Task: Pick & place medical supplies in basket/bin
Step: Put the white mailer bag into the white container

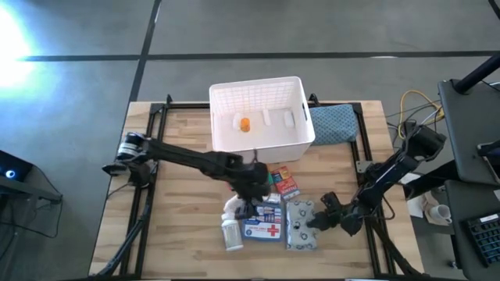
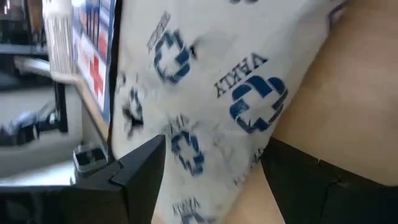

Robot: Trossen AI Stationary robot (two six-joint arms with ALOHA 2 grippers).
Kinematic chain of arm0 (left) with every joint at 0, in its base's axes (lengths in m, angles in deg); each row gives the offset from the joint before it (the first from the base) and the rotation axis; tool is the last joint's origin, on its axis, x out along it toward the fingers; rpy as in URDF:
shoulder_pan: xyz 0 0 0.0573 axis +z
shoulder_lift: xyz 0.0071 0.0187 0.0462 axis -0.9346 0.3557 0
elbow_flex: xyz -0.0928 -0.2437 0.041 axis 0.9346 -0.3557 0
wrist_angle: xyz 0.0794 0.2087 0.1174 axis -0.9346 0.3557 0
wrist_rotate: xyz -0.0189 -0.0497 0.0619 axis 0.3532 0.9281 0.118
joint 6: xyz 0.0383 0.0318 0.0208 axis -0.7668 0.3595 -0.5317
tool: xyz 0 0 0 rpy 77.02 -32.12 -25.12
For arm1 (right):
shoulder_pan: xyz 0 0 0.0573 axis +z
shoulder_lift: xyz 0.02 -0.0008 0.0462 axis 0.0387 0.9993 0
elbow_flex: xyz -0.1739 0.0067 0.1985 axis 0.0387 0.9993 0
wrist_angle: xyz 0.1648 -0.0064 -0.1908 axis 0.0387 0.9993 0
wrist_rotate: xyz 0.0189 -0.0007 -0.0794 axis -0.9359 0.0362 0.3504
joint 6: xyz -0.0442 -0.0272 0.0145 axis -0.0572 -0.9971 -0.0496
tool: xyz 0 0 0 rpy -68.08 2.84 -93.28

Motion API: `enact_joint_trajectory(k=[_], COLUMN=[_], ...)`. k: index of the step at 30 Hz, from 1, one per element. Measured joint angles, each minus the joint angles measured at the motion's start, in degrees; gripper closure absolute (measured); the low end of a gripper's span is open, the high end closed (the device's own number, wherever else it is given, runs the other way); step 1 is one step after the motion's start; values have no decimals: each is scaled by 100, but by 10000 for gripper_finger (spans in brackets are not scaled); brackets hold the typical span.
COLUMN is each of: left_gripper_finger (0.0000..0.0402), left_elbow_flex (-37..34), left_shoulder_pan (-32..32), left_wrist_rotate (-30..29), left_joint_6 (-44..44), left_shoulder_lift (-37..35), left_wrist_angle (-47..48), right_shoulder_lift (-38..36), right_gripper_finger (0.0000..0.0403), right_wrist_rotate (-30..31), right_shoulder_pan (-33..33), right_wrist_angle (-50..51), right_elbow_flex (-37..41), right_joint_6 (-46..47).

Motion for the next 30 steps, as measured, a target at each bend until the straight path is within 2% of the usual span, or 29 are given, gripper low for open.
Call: enact_joint_trajectory(k=[3,6,10,14,18,21,25,30], left_gripper_finger=[125,125,125,125,125,125,125,125], left_elbow_flex=[520,936,1524,1882,1973,1832,1642,1359], left_shoulder_pan=[61,41,-191,-350,-457,-525,-589,-624], left_wrist_rotate=[-19,-22,-4,-7,-196,-658,-1241,-1374], left_joint_6=[-234,-288,-192,10,234,411,440,672], left_shoulder_lift=[405,757,1315,1763,1931,1964,1932,1891], left_wrist_angle=[365,72,-107,19,-11,-6,-27,-308], right_shoulder_lift=[31,90,232,356,347,345,367,360], right_gripper_finger=[156,156,156,156,156,156,156,156], right_wrist_rotate=[374,771,911,1187,1195,1191,1152,915], right_shoulder_pan=[-4,-37,-123,-242,-283,-289,-383,-621], right_wrist_angle=[74,121,134,131,113,126,278,291], right_elbow_flex=[-174,-291,-467,-752,-1070,-1260,-1417,-1700], right_joint_6=[7,-164,-196,-738,-1449,-1947,-2114,-2619])
